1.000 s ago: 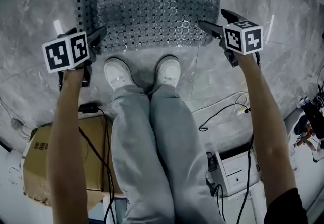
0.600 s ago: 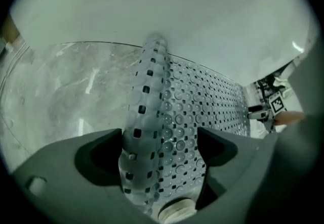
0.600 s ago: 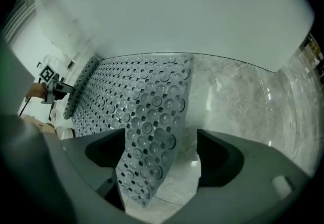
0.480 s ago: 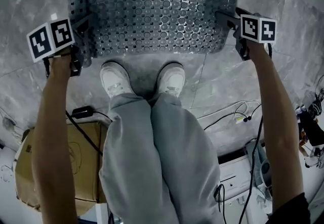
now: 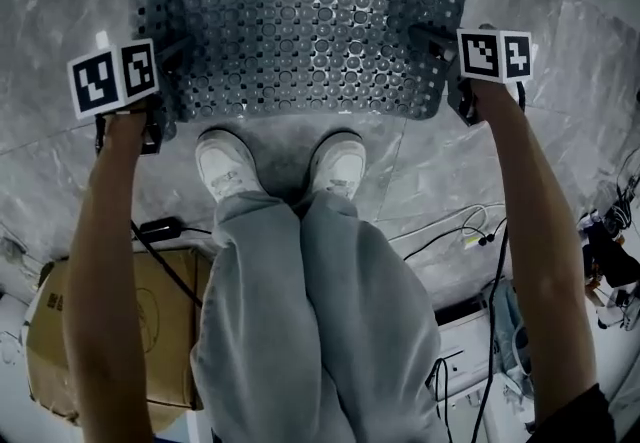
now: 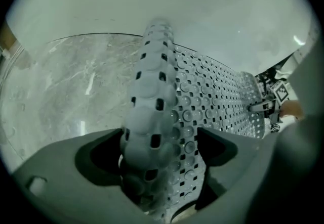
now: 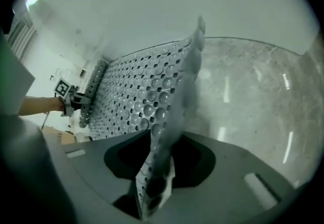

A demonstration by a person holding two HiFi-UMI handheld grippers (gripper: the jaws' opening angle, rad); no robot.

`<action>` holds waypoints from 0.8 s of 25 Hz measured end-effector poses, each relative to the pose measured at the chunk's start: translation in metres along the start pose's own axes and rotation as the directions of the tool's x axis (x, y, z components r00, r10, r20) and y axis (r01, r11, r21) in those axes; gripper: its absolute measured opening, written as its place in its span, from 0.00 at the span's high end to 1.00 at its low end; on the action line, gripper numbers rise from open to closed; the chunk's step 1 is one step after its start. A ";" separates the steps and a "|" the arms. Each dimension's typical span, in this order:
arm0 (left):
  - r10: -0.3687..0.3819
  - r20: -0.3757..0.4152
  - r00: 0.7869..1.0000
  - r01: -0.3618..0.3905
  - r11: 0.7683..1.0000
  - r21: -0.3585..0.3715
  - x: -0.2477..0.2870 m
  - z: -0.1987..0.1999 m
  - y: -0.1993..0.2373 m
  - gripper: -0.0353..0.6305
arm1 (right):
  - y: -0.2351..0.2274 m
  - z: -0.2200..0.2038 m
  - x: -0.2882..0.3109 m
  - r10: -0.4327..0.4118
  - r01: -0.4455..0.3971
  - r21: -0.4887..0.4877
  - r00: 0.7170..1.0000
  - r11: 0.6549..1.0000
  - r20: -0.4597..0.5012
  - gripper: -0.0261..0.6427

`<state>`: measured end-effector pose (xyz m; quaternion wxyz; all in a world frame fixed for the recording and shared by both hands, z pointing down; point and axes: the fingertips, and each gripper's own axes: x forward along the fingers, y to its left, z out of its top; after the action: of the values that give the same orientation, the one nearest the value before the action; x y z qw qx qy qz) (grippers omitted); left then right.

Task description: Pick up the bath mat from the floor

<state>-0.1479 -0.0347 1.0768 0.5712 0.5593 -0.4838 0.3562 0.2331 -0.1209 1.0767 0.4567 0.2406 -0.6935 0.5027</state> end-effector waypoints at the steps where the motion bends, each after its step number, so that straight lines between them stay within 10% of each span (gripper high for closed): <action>1: 0.001 0.000 1.000 -0.001 1.000 0.004 -0.001 0.002 -0.002 0.24 | 0.007 0.000 0.000 0.023 -0.023 0.005 1.000 1.000 -0.010 0.77; 3: 0.028 -0.029 0.999 -0.027 0.999 0.022 -0.005 0.003 0.003 0.28 | 0.013 0.000 0.002 0.000 0.001 0.010 0.999 1.000 -0.041 0.80; 6: 0.067 -0.109 0.992 -0.063 0.997 0.044 -0.011 -0.004 0.021 0.64 | 0.011 -0.004 0.010 -0.103 0.104 0.006 0.992 0.995 -0.078 0.92; 20: -0.094 -0.101 0.990 0.106 0.988 0.114 -0.112 -0.002 -0.063 0.74 | 0.109 0.003 -0.067 -0.072 0.064 0.094 0.993 0.994 0.092 0.93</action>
<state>-0.1191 -0.0253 0.9522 0.5765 0.5982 -0.4053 0.3815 0.1767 -0.0906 0.9660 0.4286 0.3082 -0.6823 0.5057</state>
